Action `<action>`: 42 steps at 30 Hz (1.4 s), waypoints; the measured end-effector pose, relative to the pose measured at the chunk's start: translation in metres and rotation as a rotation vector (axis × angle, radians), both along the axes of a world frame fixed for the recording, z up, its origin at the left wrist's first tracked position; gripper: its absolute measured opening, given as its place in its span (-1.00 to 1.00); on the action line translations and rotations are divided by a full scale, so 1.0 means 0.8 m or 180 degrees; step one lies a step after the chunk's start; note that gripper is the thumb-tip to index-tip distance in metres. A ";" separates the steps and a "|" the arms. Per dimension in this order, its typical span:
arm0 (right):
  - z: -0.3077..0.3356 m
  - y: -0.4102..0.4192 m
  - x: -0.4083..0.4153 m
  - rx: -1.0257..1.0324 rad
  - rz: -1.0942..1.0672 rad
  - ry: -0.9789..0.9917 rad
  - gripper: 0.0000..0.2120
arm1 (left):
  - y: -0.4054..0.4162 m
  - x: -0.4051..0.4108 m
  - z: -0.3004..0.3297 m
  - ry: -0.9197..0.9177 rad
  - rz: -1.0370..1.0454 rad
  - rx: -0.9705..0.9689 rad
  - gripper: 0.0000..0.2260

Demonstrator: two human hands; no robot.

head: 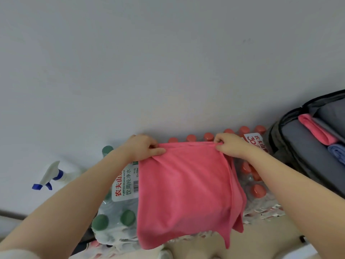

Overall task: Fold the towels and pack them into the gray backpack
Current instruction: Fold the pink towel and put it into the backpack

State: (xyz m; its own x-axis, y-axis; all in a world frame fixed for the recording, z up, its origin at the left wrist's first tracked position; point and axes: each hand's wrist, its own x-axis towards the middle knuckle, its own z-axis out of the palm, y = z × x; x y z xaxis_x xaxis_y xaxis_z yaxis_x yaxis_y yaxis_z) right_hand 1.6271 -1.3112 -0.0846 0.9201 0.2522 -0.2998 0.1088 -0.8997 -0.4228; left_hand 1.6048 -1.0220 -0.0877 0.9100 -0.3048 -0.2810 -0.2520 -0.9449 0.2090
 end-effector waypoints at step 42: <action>0.068 -0.052 -0.360 0.3050 0.0537 -0.0247 -0.68 | -0.170 -0.415 0.057 0.0124 0.1842 -0.3949 -0.73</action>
